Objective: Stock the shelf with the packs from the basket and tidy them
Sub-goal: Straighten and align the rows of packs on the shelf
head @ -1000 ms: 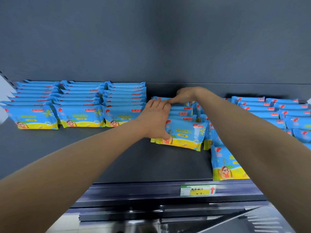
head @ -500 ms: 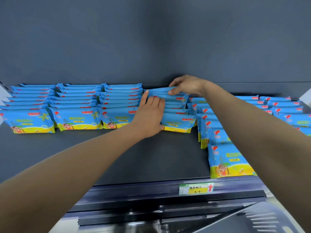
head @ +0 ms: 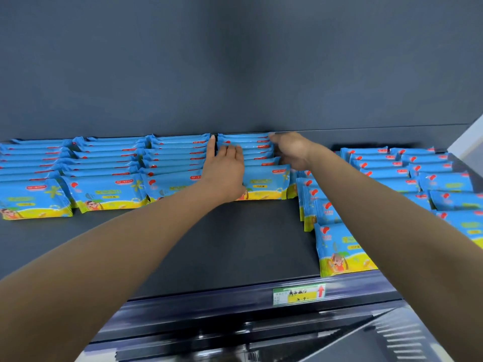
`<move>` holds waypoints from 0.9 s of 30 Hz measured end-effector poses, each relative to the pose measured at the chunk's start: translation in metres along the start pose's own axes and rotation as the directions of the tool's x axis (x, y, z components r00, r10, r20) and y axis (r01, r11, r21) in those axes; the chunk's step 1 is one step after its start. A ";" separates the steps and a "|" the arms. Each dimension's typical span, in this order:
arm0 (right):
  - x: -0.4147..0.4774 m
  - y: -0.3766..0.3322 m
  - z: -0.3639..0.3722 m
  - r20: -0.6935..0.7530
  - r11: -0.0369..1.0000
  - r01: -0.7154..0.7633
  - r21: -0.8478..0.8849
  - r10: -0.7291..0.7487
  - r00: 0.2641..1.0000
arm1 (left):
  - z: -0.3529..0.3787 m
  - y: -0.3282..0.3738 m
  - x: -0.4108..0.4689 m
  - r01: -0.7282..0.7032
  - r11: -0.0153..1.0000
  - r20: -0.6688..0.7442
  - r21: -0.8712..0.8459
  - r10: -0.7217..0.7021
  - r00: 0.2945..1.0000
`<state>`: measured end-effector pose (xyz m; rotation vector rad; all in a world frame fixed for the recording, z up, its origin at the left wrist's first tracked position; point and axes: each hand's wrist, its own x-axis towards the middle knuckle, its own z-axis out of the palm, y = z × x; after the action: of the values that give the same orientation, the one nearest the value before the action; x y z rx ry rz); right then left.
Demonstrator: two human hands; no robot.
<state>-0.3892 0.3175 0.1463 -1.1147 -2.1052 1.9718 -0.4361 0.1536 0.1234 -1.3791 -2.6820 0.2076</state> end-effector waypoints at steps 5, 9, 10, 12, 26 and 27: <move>0.003 -0.004 0.002 -0.123 0.997 0.054 0.055 -0.047 0.991 | 0.008 0.003 -0.004 -0.008 1.000 -0.099 0.021 0.010 0.995; 0.004 -0.001 0.002 -0.168 0.998 0.013 0.058 -0.003 0.986 | 0.008 0.003 0.001 0.008 1.000 -0.071 -0.015 -0.009 0.997; 0.002 -0.001 0.004 -0.148 0.994 0.000 0.107 0.016 0.989 | 0.006 0.002 0.001 0.005 1.000 -0.051 -0.025 -0.007 0.999; -0.001 0.000 0.012 -0.124 0.980 -0.012 0.197 0.037 0.992 | 0.004 0.000 0.003 -0.009 0.999 -0.037 -0.033 0.008 0.999; -0.012 -0.014 0.007 -0.181 0.961 0.053 0.271 -0.003 0.984 | 0.000 -0.010 0.007 -0.060 0.998 -0.024 0.035 0.061 0.998; -0.013 -0.014 0.005 -0.197 0.965 0.063 0.255 -0.012 0.980 | 0.000 -0.011 0.007 -0.055 0.998 -0.016 0.019 0.055 0.998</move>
<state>-0.3887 0.3081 0.1636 -1.1538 -1.7014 1.9604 -0.4489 0.1533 0.1253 -1.4443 -2.6243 0.2247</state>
